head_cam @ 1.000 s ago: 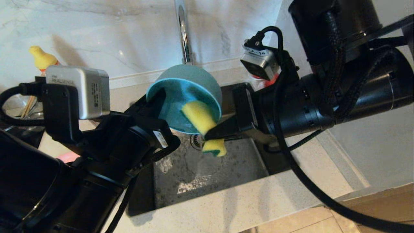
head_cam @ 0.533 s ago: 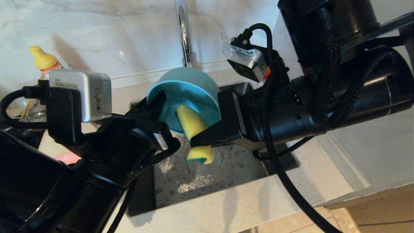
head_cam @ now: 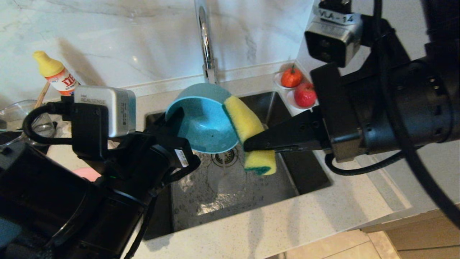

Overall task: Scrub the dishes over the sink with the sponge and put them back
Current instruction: Wipe the bowl, then rinse the bowl

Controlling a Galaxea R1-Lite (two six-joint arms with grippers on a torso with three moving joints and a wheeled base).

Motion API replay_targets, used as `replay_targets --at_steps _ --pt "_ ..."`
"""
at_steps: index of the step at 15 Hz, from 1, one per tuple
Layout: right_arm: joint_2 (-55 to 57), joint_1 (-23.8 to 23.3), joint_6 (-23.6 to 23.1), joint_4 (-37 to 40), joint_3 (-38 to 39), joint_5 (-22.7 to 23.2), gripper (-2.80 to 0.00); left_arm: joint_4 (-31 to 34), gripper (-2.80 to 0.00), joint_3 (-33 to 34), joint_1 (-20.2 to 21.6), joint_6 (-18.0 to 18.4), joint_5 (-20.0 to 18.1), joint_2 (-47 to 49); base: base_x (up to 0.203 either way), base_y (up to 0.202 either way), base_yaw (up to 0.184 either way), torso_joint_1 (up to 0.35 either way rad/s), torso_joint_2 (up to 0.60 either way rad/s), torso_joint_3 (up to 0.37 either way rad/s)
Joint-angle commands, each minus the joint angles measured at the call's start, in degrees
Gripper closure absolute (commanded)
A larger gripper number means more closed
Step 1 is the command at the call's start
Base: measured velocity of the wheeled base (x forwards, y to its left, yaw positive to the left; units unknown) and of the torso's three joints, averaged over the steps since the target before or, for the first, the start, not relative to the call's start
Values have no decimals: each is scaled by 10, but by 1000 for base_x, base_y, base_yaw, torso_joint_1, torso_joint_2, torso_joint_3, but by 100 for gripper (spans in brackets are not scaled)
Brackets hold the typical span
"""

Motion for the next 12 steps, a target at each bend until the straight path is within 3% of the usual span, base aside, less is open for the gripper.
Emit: replay_targets --at_steps 1,4,6,7,9,12 --pt "-51 -5 0 2 37 2 0 0 0 15 6 -7 2 24 0 0 0 0 0 0" --pt "-85 -1 -1 -2 59 2 0 5 0 50 10 -59 3 52 0 0 0 0 0 0" --pt "-108 -6 -18 0 63 1 0 47 0 57 35 -76 2 56 0 0 0 0 0 0" --pt "-110 -11 -21 0 63 1 0 82 0 56 40 -86 2 52 0 0 0 0 0 0" --pt "-111 -51 -22 -2 63 2 0 215 0 55 46 -109 1 37 0 0 0 0 0 0" --pt "-106 -74 -22 -2 65 3 0 368 0 31 72 -177 -17 25 0 0 0 0 0 0"
